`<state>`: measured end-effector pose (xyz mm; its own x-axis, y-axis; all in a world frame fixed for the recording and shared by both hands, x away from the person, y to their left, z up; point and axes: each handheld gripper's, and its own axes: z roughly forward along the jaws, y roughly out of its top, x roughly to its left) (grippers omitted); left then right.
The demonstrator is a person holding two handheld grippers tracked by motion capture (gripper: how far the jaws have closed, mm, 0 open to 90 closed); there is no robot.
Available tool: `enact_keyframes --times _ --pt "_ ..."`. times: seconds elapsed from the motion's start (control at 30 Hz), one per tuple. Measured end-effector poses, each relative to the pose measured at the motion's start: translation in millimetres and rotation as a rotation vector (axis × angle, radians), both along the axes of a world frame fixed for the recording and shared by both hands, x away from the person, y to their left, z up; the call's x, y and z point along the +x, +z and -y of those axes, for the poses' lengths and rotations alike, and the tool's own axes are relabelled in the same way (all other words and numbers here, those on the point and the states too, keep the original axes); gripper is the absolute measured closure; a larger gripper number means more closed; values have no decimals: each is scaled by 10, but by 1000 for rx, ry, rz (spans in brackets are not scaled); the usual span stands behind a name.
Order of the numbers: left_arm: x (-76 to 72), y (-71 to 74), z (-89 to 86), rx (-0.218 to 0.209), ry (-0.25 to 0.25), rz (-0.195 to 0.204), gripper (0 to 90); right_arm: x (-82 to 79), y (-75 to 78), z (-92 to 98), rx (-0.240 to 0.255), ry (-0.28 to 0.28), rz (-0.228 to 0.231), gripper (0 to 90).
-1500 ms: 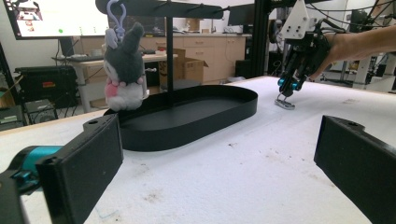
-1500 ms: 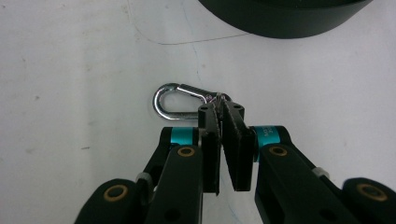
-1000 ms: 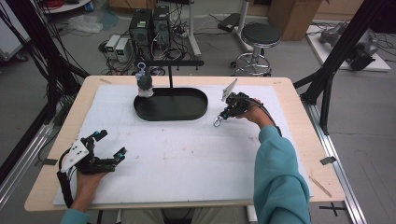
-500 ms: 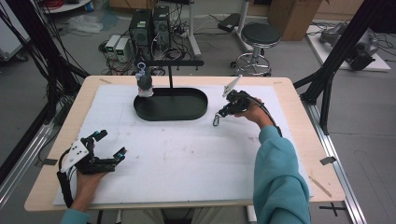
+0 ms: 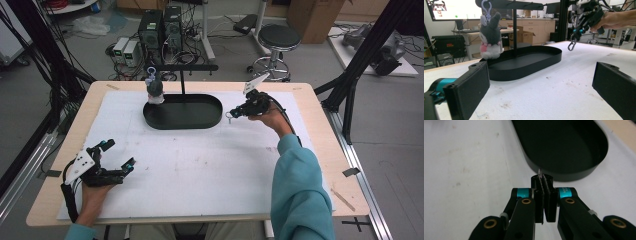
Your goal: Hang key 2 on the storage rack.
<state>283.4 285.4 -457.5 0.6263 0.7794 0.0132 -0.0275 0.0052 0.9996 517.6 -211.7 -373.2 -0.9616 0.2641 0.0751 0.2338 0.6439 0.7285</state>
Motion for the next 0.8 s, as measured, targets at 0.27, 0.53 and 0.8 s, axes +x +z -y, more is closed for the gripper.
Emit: enact_keyframes --times 0.27,0.53,0.8 --pt "0 1 0 1 1 -1 17 -61 141 6 63 -9 30 890" --pt "-1 0 0 0 1 0 17 -71 328 45 165 -58 53 890" --pt "1 0 1 -4 0 0 17 -45 521 -38 248 -54 80 889"
